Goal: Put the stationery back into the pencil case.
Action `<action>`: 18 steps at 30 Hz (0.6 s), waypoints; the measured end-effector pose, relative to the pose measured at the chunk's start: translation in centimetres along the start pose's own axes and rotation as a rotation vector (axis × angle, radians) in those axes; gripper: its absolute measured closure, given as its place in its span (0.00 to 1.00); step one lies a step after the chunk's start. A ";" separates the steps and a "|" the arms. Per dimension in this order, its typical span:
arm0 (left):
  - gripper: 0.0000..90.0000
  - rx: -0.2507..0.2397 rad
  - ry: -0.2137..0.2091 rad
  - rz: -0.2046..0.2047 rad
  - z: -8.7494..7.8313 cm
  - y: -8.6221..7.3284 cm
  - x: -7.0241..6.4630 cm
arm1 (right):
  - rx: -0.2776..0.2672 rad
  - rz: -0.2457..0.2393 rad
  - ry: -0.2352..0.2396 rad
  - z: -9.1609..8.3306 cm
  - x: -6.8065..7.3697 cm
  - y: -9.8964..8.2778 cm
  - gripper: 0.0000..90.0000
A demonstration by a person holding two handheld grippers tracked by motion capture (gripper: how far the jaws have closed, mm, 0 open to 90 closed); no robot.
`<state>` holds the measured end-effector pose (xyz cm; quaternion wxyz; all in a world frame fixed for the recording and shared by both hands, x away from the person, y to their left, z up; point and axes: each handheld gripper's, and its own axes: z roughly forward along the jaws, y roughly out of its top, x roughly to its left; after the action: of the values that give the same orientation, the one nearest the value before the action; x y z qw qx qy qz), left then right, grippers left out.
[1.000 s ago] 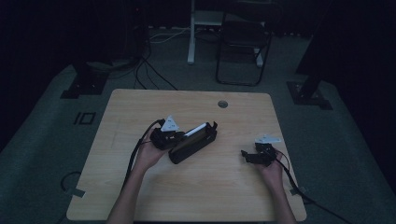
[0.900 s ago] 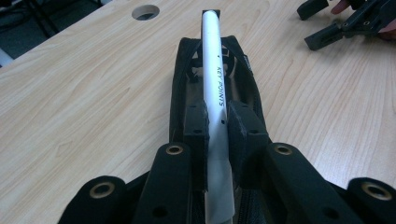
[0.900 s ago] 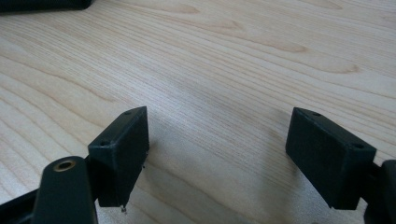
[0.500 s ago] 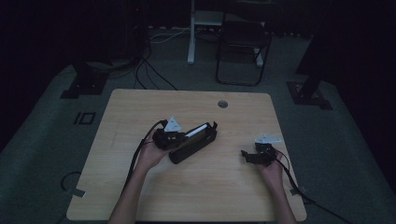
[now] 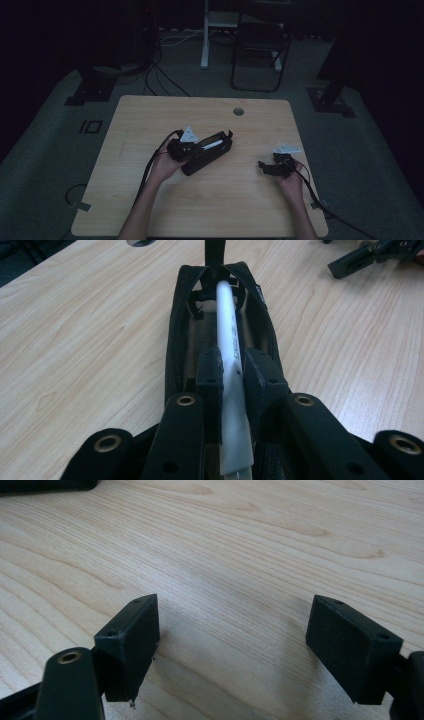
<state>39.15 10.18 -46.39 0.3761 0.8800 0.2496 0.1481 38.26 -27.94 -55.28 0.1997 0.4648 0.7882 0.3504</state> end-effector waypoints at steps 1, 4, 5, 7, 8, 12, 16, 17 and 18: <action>0.84 -0.003 0.001 0.000 0.0 0.0 0.0 | 0.000 0.000 0.000 0.0 0.0 0.0 0.24; 0.75 -0.004 0.007 0.002 -0.2 0.0 0.0 | 0.000 0.000 0.000 0.0 0.0 0.0 0.24; 0.73 -0.007 0.011 0.000 -0.2 0.0 0.0 | 0.000 0.000 0.000 0.0 0.0 0.0 0.24; 0.70 -0.007 0.018 0.001 -0.4 0.0 0.1 | 0.000 0.000 0.000 0.0 0.0 0.0 0.24; 0.68 -0.009 0.021 -0.001 -0.4 0.0 0.1 | 0.000 0.000 0.000 0.0 0.0 0.0 0.24; 0.65 -0.025 0.033 -0.007 -0.9 0.1 0.1 | 0.000 0.000 0.000 0.0 0.0 0.0 0.24; 0.62 -0.029 0.043 -0.011 -1.4 0.0 0.2 | 0.000 0.000 0.000 0.0 0.0 0.0 0.24; 0.62 -0.031 0.046 -0.014 -1.5 0.0 0.2 | 0.000 0.000 0.000 0.0 0.0 0.0 0.24; 0.61 -0.031 0.045 -0.015 -1.7 -0.1 0.3 | 0.000 0.000 0.000 0.0 0.0 0.0 0.24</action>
<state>38.61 11.37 -45.28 0.3852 0.8686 0.2622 0.1687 38.26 -27.93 -55.28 0.1996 0.4648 0.7882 0.3505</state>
